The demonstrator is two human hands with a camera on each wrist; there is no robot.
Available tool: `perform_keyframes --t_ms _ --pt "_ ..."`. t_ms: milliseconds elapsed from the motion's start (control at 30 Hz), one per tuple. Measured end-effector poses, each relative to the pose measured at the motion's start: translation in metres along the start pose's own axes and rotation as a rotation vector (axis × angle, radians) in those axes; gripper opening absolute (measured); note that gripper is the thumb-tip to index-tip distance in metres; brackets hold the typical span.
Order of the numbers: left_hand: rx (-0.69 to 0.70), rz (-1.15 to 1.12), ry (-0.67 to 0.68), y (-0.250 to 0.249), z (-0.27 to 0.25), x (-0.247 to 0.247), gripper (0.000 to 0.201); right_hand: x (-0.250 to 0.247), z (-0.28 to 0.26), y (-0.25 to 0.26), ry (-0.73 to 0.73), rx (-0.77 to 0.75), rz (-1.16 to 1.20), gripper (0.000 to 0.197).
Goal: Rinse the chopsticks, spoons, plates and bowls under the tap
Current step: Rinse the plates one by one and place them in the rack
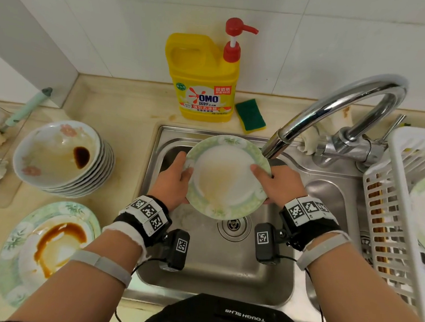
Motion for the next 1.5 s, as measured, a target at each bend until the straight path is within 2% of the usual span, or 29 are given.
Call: perform_keyframes --t_ms 133,200,300,400,533,667,800,967,1100,1267,1400,1500 --pt "0.061 0.079 0.003 0.003 0.000 -0.003 0.024 0.002 0.007 -0.003 -0.020 0.000 -0.065 0.063" --pt "0.088 0.121 -0.001 0.000 -0.001 -0.004 0.032 0.005 0.009 -0.006 -0.020 -0.013 -0.078 0.054" --pt "0.099 0.138 0.007 0.000 -0.001 -0.003 0.045 0.005 0.009 -0.005 -0.042 -0.084 -0.094 0.023" --pt "0.091 0.132 0.017 0.001 0.000 -0.002 0.054 0.005 0.006 -0.003 -0.046 -0.099 -0.103 0.028" --pt "0.071 0.166 0.013 0.002 0.000 -0.002 0.051 0.005 0.004 -0.005 -0.034 -0.091 -0.046 0.025" --pt "0.004 0.300 0.009 0.007 0.002 -0.004 0.034 0.004 0.004 -0.008 -0.044 -0.074 0.019 0.015" --pt "-0.004 0.300 0.000 0.006 0.004 -0.005 0.023 0.005 0.005 -0.011 -0.061 -0.053 0.050 0.015" --pt "-0.007 0.194 0.025 0.008 0.009 -0.003 0.020 0.003 0.003 -0.010 -0.043 0.016 0.007 0.046" --pt "-0.013 0.105 0.061 0.003 0.007 0.000 0.023 0.006 0.005 -0.014 -0.032 0.057 -0.007 0.062" --pt "0.030 0.054 0.040 0.000 0.005 0.000 0.025 0.007 0.006 -0.013 -0.016 -0.004 -0.009 0.042" --pt "0.097 0.117 0.027 -0.001 0.006 -0.003 0.040 0.006 0.004 -0.008 -0.038 -0.067 0.022 0.021" --pt "0.080 0.122 0.019 0.002 0.005 -0.005 0.049 0.001 0.000 -0.001 -0.067 -0.101 0.016 0.022"
Point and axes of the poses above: each hand's wrist, its own z-axis towards the middle knuckle, its own x-axis out of the palm, y = z × x, the point moved 5 cm from there along z, towards the middle knuckle, and after that the axes turned 13 degrees about -z, right-handed, at the moved point
